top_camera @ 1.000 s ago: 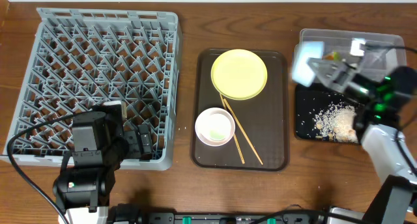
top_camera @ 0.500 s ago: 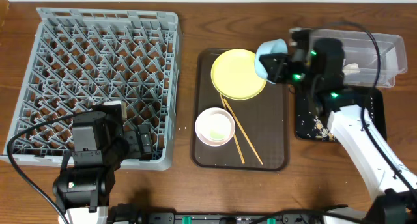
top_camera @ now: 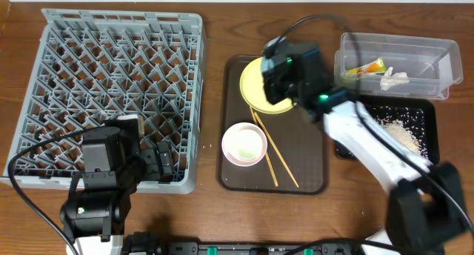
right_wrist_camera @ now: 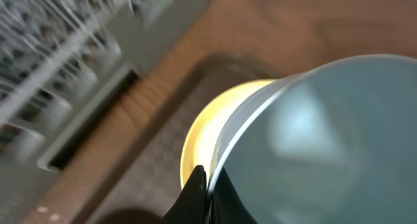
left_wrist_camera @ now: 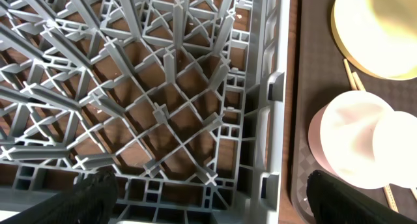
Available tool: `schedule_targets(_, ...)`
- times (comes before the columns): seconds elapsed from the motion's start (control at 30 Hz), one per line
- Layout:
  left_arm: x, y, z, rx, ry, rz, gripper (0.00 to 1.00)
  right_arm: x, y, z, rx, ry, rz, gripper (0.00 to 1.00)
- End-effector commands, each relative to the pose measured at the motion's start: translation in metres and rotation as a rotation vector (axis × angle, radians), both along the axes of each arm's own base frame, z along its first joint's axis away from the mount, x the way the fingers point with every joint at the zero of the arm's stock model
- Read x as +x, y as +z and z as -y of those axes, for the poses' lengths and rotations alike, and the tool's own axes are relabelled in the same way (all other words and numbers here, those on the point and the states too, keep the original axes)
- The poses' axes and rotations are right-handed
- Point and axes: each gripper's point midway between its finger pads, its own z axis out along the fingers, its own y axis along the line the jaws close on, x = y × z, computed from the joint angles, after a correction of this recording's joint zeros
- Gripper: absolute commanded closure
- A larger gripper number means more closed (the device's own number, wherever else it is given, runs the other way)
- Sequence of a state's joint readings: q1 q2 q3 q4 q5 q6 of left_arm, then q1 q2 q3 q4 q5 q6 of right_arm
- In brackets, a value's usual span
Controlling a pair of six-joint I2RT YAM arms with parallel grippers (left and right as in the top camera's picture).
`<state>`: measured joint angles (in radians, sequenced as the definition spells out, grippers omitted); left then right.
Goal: Sort waste into correct bins and load items into the dishwasher
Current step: 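Place the blue bowl onto the yellow plate with right gripper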
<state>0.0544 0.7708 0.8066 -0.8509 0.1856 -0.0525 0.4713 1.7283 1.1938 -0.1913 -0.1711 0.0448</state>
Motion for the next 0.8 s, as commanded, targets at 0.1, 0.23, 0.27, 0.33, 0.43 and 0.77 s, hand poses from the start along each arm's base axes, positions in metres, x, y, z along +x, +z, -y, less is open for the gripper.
schedule_targets(0.1,0.002,0.007,0.001,-0.012,-0.002,0.016,0.06,-0.005,-0.069,-0.014,-0.108,0.065,-0.083,0.99)
schedule_targets(0.23,0.002,0.007,0.001,-0.012,-0.002,0.016,0.06,-0.016,-0.089,-0.017,-0.131,0.088,-0.142,0.98)
schedule_targets(0.27,0.002,0.007,0.001,-0.012,-0.002,0.016,0.06,-0.019,-0.090,-0.017,-0.136,0.091,-0.151,0.98)
schedule_targets(0.33,0.002,0.007,0.001,-0.012,-0.002,0.016,0.06,-0.020,-0.088,-0.016,-0.138,0.092,-0.155,0.96)
schedule_targets(0.43,0.002,0.007,0.001,-0.012,-0.002,0.016,0.06,-0.025,-0.076,-0.014,-0.139,0.091,-0.156,0.81)
schedule_targets(0.77,0.002,0.007,0.001,-0.012,-0.002,0.016,0.06,-0.049,0.029,-0.005,-0.051,0.105,-0.026,0.01)
